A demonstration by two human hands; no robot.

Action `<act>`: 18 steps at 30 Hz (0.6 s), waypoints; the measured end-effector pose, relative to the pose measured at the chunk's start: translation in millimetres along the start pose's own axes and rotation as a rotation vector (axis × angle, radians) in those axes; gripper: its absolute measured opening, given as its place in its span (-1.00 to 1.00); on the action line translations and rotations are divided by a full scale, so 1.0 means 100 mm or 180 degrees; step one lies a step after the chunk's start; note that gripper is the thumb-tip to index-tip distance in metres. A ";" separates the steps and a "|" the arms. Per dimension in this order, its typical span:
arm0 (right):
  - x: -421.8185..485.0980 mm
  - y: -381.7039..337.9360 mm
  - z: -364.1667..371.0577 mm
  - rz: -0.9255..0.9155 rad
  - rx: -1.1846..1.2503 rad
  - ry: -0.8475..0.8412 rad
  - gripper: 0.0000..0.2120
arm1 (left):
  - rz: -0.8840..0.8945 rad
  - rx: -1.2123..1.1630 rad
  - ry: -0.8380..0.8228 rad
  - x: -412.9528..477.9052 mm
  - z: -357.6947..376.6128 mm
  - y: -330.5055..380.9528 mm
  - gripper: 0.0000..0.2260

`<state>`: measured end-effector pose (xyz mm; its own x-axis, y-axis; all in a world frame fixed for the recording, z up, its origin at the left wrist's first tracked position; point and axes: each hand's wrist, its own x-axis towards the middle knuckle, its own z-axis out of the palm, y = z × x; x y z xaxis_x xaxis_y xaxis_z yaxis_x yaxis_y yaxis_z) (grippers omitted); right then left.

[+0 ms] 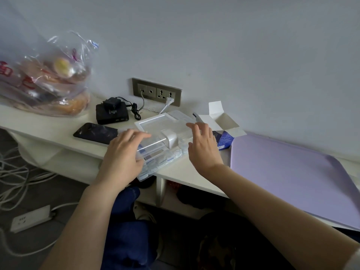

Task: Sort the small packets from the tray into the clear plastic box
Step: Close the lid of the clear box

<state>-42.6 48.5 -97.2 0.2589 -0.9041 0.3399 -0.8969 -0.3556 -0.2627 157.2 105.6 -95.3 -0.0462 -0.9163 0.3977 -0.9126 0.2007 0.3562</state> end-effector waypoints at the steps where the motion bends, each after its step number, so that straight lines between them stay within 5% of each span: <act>1: 0.01 0.01 -0.01 -0.0081 -0.0037 -0.0005 -0.48 | 0.0041 -0.0099 -0.0048 0.00 -0.01 -0.01 -0.47; 9: 0.04 0.03 0.02 -0.0737 -0.0026 -0.0180 -0.59 | -0.0052 -0.0194 -0.0196 -0.01 0.03 0.02 -0.56; 18: 0.17 -0.06 -0.07 -0.0611 -0.0121 -0.0451 -0.50 | -0.0138 -0.0204 -0.0218 0.01 0.06 0.04 -0.58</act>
<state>-35.8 37.0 -83.5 0.4712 -0.8460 0.2496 -0.8386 -0.5174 -0.1704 151.1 103.9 -98.4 -0.0369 -0.9458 0.3228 -0.8866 0.1800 0.4260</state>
